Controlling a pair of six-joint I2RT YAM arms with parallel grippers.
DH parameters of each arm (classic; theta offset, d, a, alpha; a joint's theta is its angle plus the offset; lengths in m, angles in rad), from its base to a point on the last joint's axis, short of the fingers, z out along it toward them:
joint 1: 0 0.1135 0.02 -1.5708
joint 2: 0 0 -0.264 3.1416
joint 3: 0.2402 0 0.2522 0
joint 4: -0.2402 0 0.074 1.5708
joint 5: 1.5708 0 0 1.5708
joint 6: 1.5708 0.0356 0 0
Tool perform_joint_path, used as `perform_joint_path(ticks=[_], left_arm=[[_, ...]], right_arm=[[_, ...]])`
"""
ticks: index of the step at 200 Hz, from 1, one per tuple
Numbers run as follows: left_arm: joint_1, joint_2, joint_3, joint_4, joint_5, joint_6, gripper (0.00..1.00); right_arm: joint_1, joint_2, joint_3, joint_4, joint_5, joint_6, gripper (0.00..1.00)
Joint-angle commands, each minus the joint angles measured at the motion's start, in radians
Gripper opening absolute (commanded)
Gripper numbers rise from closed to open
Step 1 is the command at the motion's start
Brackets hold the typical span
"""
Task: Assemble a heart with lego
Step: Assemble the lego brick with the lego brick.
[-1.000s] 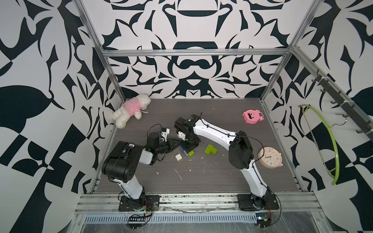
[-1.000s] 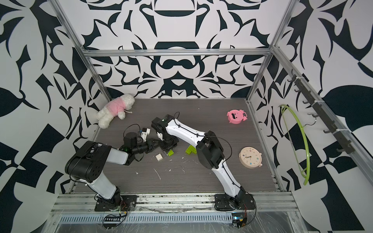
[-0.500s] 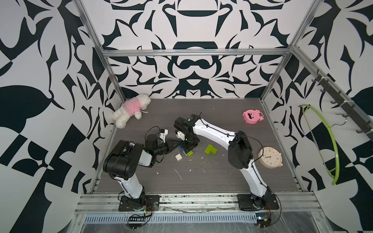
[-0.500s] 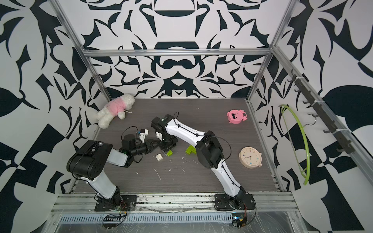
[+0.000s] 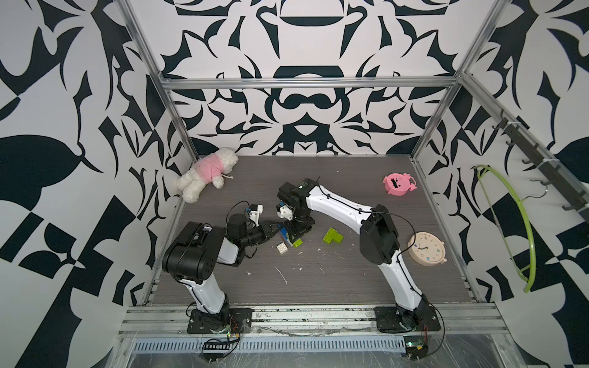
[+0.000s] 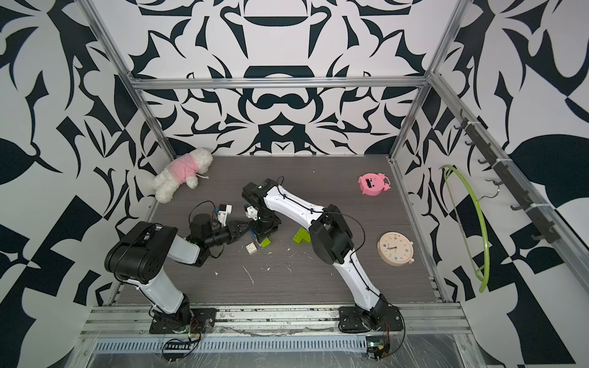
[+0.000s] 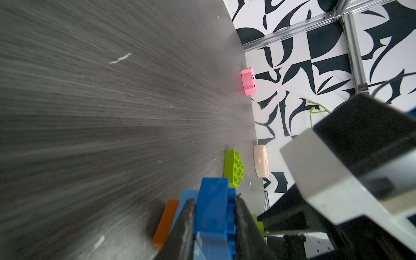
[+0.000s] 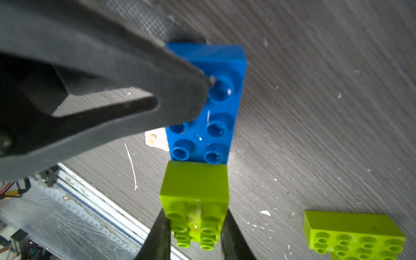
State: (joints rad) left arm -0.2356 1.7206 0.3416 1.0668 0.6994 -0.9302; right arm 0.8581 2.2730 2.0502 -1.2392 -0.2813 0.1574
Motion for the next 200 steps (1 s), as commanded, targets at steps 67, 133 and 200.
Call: perform_joint_path(ticks=[67, 133, 200], left_arm=[[0.007, 0.033, -0.039, -0.134, -0.047, 0.022, 0.18], [0.007, 0.027, -0.040, -0.126, -0.047, 0.016, 0.18], [0.008, 0.014, -0.034, -0.158, -0.060, 0.031, 0.18]], right_arm=[[0.003, 0.172, 0.071, -0.054, 0.041, -0.021, 0.12], [0.003, 0.077, 0.132, -0.080, 0.081, -0.008, 0.25], [0.006, -0.025, 0.133, -0.059, 0.123, 0.008, 0.41]])
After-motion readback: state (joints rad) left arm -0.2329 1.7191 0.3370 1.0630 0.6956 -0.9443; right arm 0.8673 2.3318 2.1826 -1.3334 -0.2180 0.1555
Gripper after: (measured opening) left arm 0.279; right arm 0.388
